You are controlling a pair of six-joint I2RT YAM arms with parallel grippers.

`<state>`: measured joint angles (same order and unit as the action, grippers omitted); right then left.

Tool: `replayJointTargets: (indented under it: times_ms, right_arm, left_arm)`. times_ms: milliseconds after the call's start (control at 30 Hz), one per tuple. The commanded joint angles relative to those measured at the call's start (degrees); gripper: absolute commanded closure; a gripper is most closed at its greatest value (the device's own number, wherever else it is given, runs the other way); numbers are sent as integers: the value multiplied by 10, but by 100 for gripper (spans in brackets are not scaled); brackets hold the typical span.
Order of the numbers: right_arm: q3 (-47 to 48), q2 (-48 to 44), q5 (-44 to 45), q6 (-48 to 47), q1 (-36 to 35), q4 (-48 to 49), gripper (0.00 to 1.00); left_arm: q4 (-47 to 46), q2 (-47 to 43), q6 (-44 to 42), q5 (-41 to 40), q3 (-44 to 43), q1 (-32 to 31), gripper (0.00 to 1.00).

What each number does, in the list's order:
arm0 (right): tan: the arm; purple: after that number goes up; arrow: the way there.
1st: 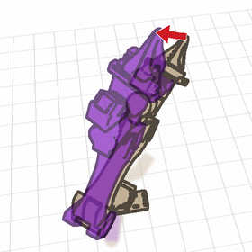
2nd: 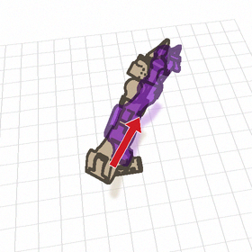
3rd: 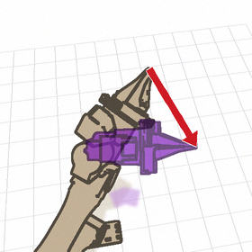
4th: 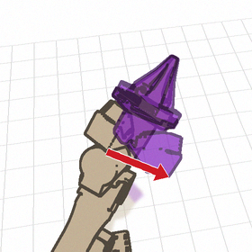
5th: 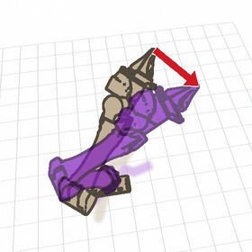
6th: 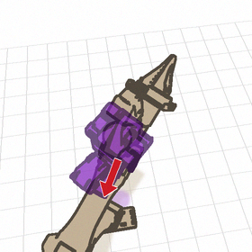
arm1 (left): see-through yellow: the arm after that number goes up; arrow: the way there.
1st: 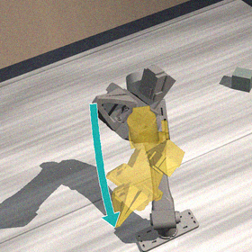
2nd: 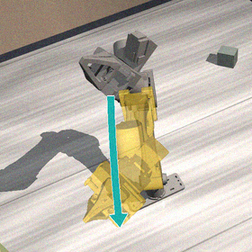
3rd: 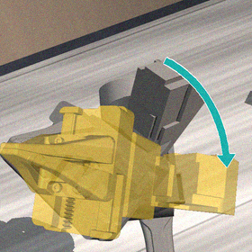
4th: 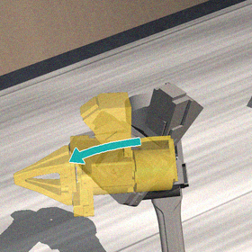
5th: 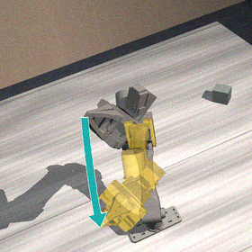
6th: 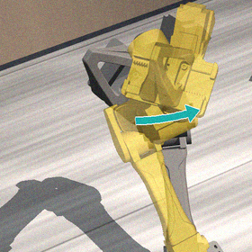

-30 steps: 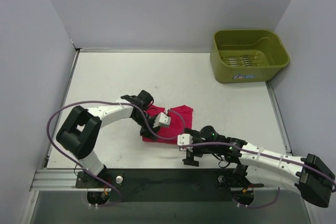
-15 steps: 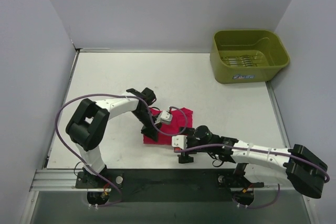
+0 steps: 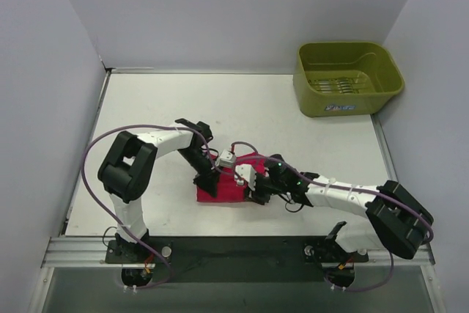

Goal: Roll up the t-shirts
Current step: Roll the T-shirt to the center of the board.

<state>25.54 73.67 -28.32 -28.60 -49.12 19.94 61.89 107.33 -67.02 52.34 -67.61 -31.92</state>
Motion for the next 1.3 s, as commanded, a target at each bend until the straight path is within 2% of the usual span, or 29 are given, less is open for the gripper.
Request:
replayJointTargets:
  times_ms: [0, 167, 300, 400, 633, 700, 867, 967, 1000, 1067, 1100, 1200, 1267]
  right_arm:
    - [71, 49, -105, 65, 82, -68, 77]
    - [181, 152, -301, 49, 170, -242, 81]
    - [276, 248, -365, 58, 196, -349, 86]
    - [329, 311, -409, 44, 213, -416, 87]
    - [395, 430, -468, 85, 252, -467, 88]
    - [413, 452, -473, 89, 266, -482, 89]
    - [490, 515, -477, 70, 275, -550, 90]
    - [513, 521, -462, 78, 277, -566, 91]
    - [516, 518, -460, 76, 278, -577, 91]
    - [521, 506, -450, 69, 279, -589, 91]
    - [524, 505, -445, 61, 279, -614, 91]
    - [536, 501, -403, 30, 279, -670, 91]
    - [530, 494, -382, 0, 279, -692, 91]
  left_arm:
    - [91, 30, -62, 35, -44, 3, 74]
    - [201, 107, -124, 49, -110, 20, 76]
    - [286, 167, -166, 54, -170, 33, 83]
    - [286, 191, -155, 56, -181, 45, 85]
    - [272, 216, -130, 52, -186, 77, 84]
    - [285, 216, -143, 60, -188, 90, 74]
    - [282, 187, -161, 58, -179, 113, 71]
    - [285, 160, -150, 64, -184, 121, 77]
    - [286, 152, -128, 59, -188, 122, 83]
    - [286, 144, -114, 51, -187, 124, 88]
    - [286, 127, -113, 45, -179, 125, 94]
    - [286, 100, -109, 41, -172, 126, 100]
    - [285, 89, -99, 41, -168, 126, 100]
